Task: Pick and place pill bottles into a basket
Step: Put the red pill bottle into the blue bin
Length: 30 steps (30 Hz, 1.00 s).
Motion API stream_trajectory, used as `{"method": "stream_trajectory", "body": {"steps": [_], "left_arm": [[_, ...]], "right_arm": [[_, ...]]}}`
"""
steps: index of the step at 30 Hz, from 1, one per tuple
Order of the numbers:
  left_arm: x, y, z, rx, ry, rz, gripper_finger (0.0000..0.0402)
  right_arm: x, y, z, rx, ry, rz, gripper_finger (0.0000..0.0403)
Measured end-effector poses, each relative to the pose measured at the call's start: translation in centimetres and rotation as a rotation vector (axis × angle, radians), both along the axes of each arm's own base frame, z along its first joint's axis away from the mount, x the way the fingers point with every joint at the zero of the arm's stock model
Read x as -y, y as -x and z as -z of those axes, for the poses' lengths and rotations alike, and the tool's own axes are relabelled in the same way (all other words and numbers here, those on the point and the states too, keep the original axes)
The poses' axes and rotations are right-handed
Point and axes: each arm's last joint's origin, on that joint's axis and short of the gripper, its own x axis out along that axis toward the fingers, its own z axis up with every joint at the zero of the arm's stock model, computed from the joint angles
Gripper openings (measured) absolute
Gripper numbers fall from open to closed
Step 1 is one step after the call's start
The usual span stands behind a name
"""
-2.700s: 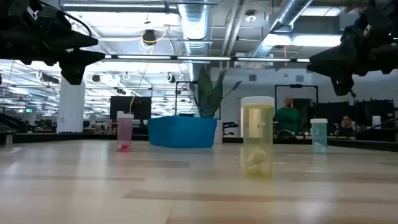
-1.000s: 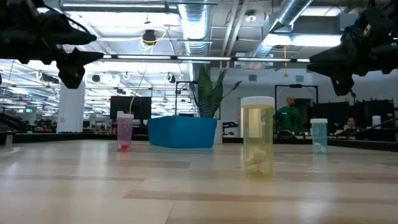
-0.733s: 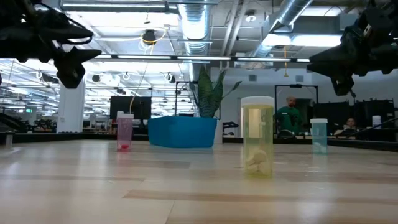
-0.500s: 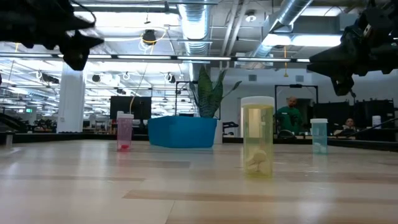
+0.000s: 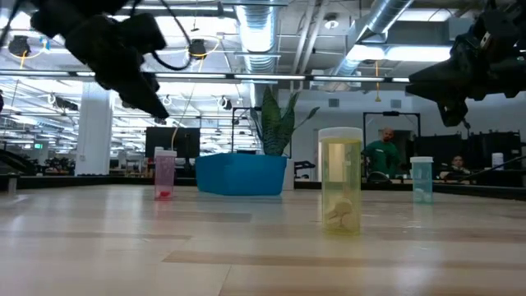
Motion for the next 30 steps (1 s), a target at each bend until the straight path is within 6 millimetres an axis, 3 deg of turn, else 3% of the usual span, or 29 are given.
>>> {"method": "stream_trajectory", "body": {"steps": [9,30], "left_arm": [[0.3,-3.5,0.6,-0.294,-0.080,0.150,0.0197],[0.1,-6.0,3.6,-0.331,-0.066,0.208,0.0206]], "right_arm": [[0.0,0.0,0.0,-0.001,0.000,0.000,0.0100],[0.0,0.0,0.0,0.000,0.000,0.000,0.0100]]}}
